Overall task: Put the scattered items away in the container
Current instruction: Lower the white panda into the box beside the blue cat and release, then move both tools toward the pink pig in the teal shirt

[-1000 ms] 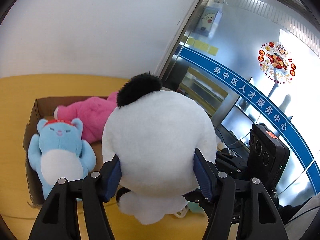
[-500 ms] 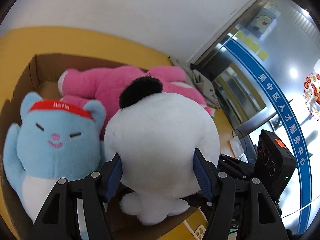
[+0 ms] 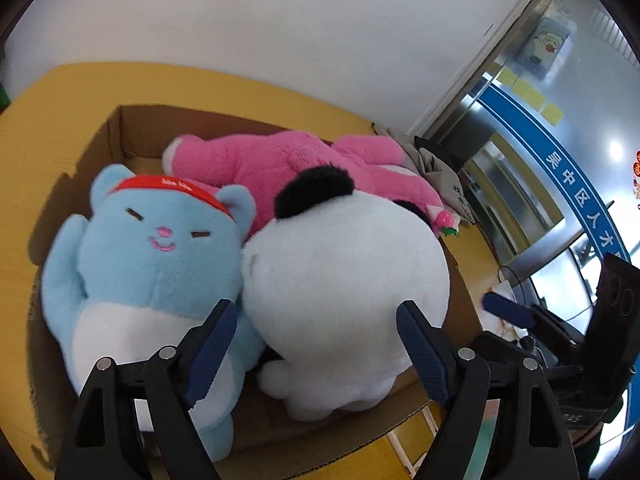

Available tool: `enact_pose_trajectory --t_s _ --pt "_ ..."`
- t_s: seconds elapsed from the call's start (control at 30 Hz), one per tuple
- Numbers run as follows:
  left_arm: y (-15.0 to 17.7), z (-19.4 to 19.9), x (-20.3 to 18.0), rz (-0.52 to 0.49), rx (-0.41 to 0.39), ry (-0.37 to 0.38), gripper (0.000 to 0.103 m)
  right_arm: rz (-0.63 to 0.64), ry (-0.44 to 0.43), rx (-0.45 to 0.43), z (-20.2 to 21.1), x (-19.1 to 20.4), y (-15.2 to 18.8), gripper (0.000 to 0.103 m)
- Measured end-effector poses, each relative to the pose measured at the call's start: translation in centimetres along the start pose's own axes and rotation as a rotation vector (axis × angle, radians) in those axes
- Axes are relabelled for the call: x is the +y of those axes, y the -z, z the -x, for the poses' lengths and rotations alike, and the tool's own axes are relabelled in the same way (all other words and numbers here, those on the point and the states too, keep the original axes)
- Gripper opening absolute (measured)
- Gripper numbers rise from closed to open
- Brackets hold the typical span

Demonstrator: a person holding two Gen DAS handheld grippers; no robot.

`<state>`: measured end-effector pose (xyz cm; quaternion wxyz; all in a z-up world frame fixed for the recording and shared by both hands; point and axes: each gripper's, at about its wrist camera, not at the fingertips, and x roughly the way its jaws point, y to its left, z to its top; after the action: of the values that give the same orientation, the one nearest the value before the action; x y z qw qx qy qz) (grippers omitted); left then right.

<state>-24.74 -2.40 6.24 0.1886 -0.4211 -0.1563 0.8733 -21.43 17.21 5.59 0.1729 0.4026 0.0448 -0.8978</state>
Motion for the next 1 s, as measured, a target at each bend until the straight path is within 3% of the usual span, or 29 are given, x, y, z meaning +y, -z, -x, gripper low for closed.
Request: enact_pose_trajectory --t_s 0.07,0.13,0.37,0.6,1.0 --pt "0.6 2.6 -0.7 -0.018 -0.070 -0.054 0.103 -0.013 0.043 -0.049 1.8 -0.2 -0.1 0.085" --pt "1.7 5.1 -1.5 -0.044 -0.128 -0.128 0.103 -0.026 0.087 -0.098 3.7 -0.4 -0.2 0.085" --pt "6.5 9.3 -3.7 -0.135 -0.155 -0.346 0.103 -0.069 0.183 -0.117 6.8 1.0 2.5 0.085" --pt "9.5 10.9 -4.1 -0.122 -0.158 -0.357 0.103 -0.069 0.220 -0.111 8.6 2.0 4.9 0.085" --pt "10.2 11.1 -4.8 -0.126 -0.154 -0.356 0.103 -0.070 0.237 -0.114 9.5 2.4 5.7 0.085"
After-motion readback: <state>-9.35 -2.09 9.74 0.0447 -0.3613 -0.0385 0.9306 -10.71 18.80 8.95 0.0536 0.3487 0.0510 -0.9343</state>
